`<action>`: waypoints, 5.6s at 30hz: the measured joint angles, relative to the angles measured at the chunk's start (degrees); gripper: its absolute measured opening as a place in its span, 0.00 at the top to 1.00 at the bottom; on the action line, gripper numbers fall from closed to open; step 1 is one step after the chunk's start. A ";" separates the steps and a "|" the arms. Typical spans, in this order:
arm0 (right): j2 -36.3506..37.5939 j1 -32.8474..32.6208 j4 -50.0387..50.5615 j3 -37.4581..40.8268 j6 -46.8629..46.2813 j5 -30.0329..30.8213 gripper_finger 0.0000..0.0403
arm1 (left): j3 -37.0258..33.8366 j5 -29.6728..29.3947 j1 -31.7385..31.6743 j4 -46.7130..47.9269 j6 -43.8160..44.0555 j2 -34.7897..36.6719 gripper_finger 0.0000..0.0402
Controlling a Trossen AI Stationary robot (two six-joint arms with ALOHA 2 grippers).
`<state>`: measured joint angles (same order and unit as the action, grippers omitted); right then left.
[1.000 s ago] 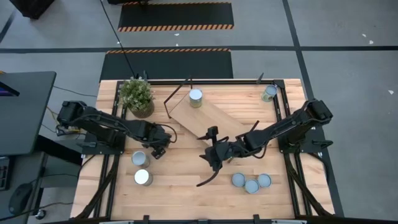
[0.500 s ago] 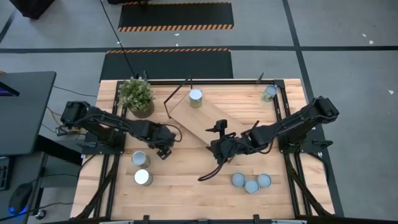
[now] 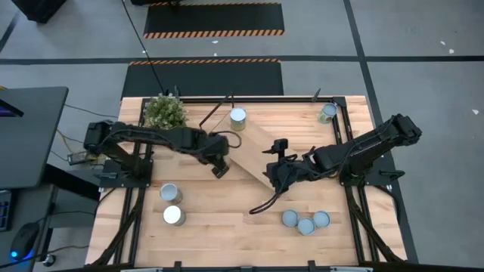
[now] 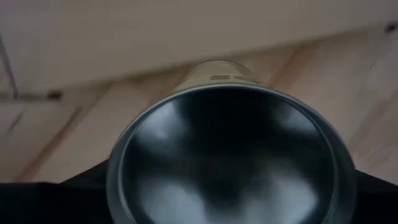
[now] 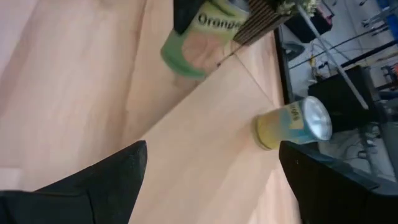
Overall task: Pick and place cans onto a shelf
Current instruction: Put the canned oranges on the shelf
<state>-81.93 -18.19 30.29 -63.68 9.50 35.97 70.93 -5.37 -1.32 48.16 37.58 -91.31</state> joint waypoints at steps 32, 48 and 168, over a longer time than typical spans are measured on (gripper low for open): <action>12.68 4.34 -12.06 12.59 2.33 -7.70 0.07 | 23.15 -1.00 -7.58 8.89 -26.27 -19.45 0.09; 12.68 4.34 -12.24 12.59 2.57 -8.73 0.07 | 23.13 -14.73 -5.73 15.85 -29.27 -19.45 0.03; -9.88 24.81 -37.93 12.31 8.64 -36.58 0.07 | -24.43 -50.01 3.25 -36.85 -17.27 5.49 0.03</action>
<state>-91.81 6.62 -7.64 -51.37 18.15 -0.61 46.50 -55.38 1.94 11.31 20.31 -85.82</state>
